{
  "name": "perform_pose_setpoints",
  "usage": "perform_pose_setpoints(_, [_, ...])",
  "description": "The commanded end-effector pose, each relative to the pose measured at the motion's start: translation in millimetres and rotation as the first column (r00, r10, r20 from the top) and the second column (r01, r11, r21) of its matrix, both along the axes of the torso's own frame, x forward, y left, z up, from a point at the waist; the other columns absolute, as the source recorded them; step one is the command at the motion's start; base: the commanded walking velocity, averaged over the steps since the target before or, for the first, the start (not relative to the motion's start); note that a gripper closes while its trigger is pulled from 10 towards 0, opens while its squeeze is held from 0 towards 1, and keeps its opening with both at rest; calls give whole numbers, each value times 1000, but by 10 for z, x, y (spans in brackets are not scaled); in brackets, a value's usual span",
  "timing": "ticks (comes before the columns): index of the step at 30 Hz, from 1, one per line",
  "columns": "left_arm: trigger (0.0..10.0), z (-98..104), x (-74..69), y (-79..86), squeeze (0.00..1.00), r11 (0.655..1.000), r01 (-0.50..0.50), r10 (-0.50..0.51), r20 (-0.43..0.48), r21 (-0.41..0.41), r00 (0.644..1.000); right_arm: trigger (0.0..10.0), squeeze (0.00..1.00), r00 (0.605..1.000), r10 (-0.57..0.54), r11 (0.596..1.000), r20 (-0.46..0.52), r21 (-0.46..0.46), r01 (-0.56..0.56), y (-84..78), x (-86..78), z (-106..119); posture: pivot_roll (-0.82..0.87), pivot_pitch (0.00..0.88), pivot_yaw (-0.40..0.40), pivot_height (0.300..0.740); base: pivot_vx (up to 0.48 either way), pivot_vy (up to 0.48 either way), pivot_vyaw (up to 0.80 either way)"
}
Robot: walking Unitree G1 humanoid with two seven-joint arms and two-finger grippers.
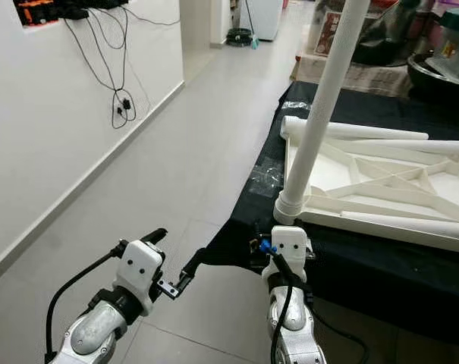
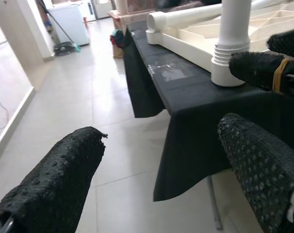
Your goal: Building children table
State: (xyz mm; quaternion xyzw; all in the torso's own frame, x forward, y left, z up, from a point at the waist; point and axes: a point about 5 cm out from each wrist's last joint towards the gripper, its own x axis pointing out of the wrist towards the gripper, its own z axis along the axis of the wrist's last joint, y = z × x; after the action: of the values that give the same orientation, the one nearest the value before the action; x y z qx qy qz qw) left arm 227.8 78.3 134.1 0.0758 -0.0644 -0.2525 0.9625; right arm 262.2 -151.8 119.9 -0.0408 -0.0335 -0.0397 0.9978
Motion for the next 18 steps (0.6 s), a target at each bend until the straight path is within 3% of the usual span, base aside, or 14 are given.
perform_pose_setpoints(1, [10000, -58, 15, 18, 0, 1000, -19, 19, -25, 11, 999, 10000, 0, 999, 32, 999, 1, -1, -32, 58, -13, 11, 26, 13, -27, 740, 0, 0, -800])
perform_pose_setpoints(6, [10000, -118, 70, 43, 0, 998, -52, 53, -53, 23, 997, 10000, 0, 995, 86, 996, -41, -24, -87, 158, 9, -49, 27, 0, -28, 740, 0, 0, -773])
perform_pose_setpoints(12, [10000, -141, 102, 58, 0, 998, -65, 66, -69, 16, 995, 10000, 0, 992, 109, 993, -68, -26, -111, 182, 5, -58, 26, 0, -30, 740, 0, -135, 0])
perform_pose_setpoints(18, [10000, -150, 138, 88, 0, 995, -96, 96, -83, 8, 992, 10000, 0, 989, 107, 994, -100, -12, -108, 178, 24, -81, 30, 6, -32, 740, 303, -348, 0])
